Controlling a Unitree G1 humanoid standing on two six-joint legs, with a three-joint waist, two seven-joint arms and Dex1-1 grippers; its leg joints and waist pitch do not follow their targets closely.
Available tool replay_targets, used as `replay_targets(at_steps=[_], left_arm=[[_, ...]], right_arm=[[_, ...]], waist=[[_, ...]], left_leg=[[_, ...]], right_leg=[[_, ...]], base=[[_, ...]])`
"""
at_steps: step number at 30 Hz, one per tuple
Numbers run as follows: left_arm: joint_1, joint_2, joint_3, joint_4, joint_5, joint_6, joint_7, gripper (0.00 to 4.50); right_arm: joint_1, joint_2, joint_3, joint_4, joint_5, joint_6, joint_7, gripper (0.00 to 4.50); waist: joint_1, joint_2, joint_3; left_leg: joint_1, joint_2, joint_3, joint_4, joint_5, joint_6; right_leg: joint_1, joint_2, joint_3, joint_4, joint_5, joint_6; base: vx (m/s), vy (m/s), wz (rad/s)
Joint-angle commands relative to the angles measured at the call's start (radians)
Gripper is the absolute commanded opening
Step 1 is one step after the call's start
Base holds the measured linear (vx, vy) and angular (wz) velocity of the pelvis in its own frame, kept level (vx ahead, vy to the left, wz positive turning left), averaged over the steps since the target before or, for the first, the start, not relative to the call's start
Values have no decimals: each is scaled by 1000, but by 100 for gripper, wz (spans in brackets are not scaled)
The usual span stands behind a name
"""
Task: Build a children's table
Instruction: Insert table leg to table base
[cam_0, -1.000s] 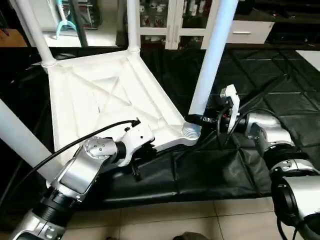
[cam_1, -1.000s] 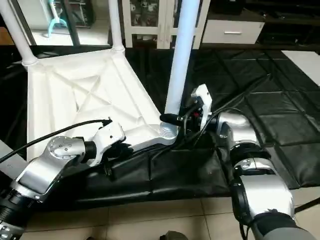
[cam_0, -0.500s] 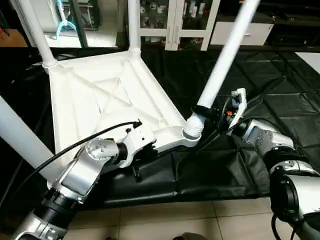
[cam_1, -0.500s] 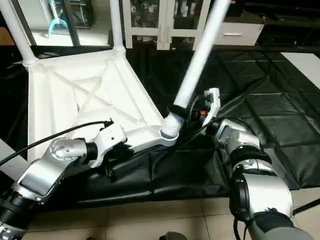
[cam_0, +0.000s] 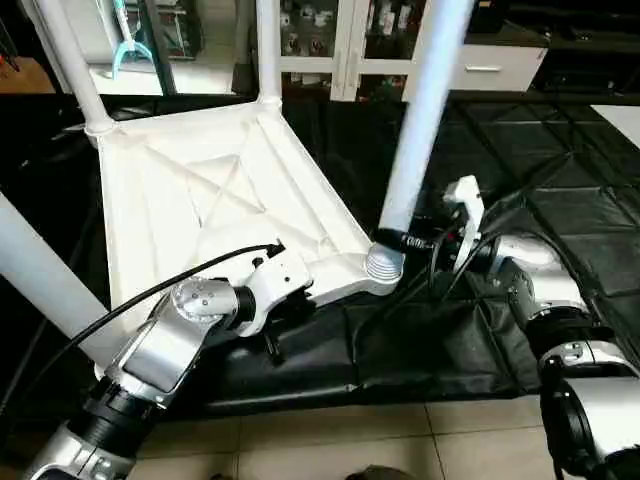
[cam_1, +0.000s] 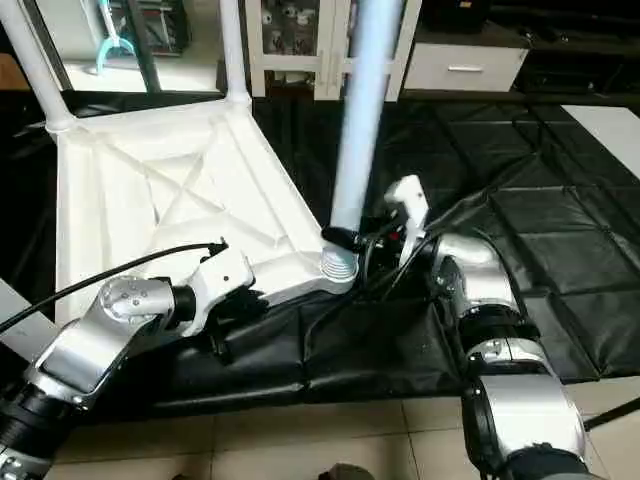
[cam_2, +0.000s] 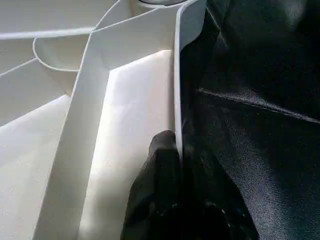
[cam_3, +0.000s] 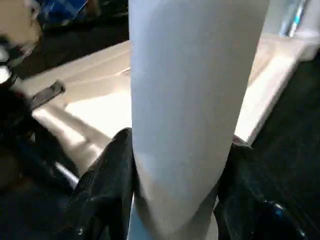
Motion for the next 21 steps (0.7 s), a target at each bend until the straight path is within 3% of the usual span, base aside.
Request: replay_targets(at_steps=[1, 9, 16, 21], left_arm=[[35, -7, -37, 19, -6, 6, -18, 0], [35, -5, -34, 17, -6, 9, -18, 0], [27, -12, -33, 30, -3, 3, -19, 0], [23, -16, -33, 33, -2, 1, -19, 0]], right_arm=[[54, -1, 39, -6, -44, -3, 13, 187], [146, 18, 41, -50, -31, -54, -3, 187], [187, 64, -100, -87, 117, 71, -87, 187], [221, 58, -90, -95, 117, 85, -76, 187]], waist=[[-1, -15, -59], [-2, -13, -54], [-5, -11, -51], [-5, -7, -49]], left_leg=[[-4, 4, 11, -58, -46, 119], [0, 4, 11, -64, -86, 101], [6, 4, 8, -75, -108, 88], [9, 5, 10, -78, -115, 80]], right_leg=[[63, -57, 49, -86, -70, -252], [62, -57, 51, -96, -122, -237], [64, -56, 50, -104, -150, -230], [62, -57, 49, -109, -157, -229]], base=[[0, 0, 0], [0, 0, 0], [0, 0, 0], [0, 0, 0]])
